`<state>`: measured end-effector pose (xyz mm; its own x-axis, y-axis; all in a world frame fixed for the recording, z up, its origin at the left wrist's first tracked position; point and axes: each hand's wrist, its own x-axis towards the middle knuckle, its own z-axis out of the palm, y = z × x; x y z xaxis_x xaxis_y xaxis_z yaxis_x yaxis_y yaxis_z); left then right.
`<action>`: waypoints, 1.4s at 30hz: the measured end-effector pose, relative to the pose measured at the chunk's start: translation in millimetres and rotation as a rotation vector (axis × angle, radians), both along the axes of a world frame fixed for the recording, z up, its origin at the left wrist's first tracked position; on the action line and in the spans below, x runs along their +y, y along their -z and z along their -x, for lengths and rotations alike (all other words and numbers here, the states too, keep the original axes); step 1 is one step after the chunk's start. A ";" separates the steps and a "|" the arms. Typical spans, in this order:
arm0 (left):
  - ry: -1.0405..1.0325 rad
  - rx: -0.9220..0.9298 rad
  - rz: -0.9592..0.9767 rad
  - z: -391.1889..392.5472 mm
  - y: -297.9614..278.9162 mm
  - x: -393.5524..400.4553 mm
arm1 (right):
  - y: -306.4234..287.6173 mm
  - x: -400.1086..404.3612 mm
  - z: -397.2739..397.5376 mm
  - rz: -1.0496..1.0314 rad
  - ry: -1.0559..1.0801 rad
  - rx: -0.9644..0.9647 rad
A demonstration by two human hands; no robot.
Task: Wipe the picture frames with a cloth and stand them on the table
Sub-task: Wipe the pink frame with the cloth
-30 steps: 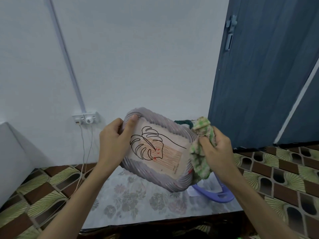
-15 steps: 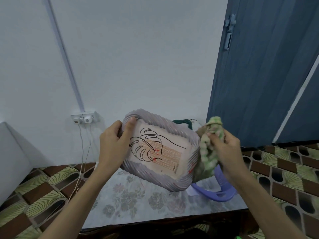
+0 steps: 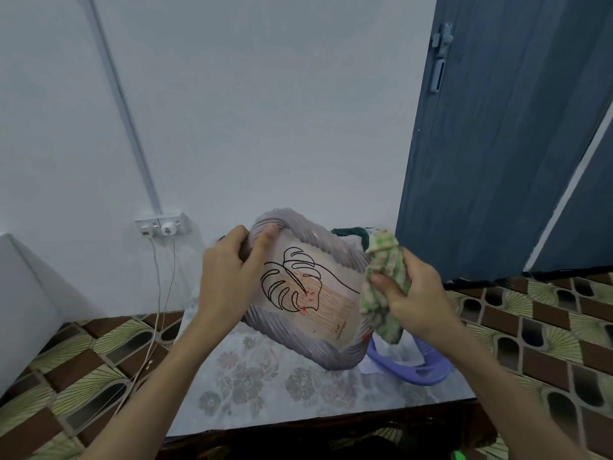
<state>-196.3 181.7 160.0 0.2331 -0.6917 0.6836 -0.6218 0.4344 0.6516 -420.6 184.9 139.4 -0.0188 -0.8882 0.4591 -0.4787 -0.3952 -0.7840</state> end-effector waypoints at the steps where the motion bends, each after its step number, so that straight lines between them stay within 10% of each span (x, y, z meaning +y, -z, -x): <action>1: 0.004 0.004 -0.006 1.4 0.2 0.5 | 0.5 -0.9 -2.1 0.053 0.064 -0.043; 12: 0.498 0.335 -0.554 -11.3 -11.1 -1.2 | -16.0 -3.5 1.1 -0.165 -0.168 -0.294; 18: 0.458 0.677 -0.482 -20.1 -8.7 -2.2 | -34.7 -10.7 25.2 -0.242 -0.155 -0.927; 25: 0.342 0.777 -0.346 -19.9 -11.6 -3.4 | -19.0 8.5 12.7 -0.396 -0.386 -0.649; 29: 0.319 0.733 -0.264 -10.3 -14.9 5.3 | -3.6 8.2 -15.7 -0.184 -0.102 -0.262; 36: 0.278 0.693 -0.177 -2.4 -15.0 12.2 | -0.5 3.0 -22.0 0.038 0.094 -0.297; 42: 0.285 0.701 -0.213 0.5 -11.4 5.8 | -1.8 -1.2 -7.0 -0.187 -0.052 -0.674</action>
<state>-196.8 187.6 171.5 0.3551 -0.8892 0.2884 0.0815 0.3368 0.9380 -413.6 183.6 141.1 -0.2008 -0.9585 0.2023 0.1513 -0.2344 -0.9603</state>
